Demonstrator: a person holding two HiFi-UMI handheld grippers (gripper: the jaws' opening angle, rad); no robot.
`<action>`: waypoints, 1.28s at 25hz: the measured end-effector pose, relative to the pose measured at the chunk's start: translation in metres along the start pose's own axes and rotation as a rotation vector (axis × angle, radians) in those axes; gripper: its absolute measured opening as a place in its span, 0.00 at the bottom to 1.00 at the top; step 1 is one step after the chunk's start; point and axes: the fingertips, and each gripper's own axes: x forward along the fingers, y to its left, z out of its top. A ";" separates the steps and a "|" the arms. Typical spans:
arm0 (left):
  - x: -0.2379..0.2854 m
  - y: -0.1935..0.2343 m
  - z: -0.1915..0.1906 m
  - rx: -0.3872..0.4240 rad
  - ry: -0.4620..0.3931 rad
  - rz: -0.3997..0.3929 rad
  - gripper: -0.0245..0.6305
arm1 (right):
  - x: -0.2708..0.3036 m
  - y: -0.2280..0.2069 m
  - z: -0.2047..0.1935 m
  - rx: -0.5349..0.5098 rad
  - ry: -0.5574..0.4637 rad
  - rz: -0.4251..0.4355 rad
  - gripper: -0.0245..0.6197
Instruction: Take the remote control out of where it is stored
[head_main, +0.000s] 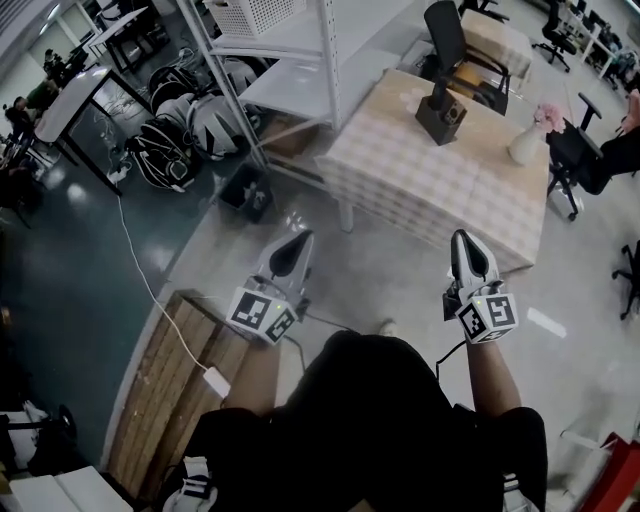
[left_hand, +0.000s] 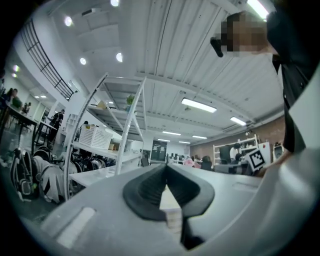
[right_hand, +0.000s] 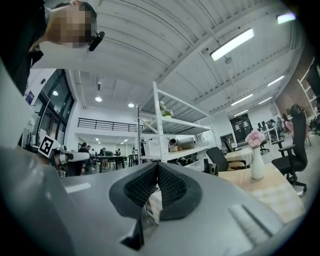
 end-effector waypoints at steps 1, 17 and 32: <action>0.011 -0.001 -0.001 -0.007 -0.003 0.000 0.04 | 0.004 -0.010 0.001 -0.006 -0.001 0.005 0.05; 0.173 -0.050 -0.034 -0.015 0.035 -0.007 0.04 | 0.000 -0.181 0.014 0.044 -0.016 -0.063 0.05; 0.245 -0.071 -0.061 0.008 0.079 -0.103 0.04 | -0.019 -0.245 -0.002 0.088 -0.020 -0.159 0.05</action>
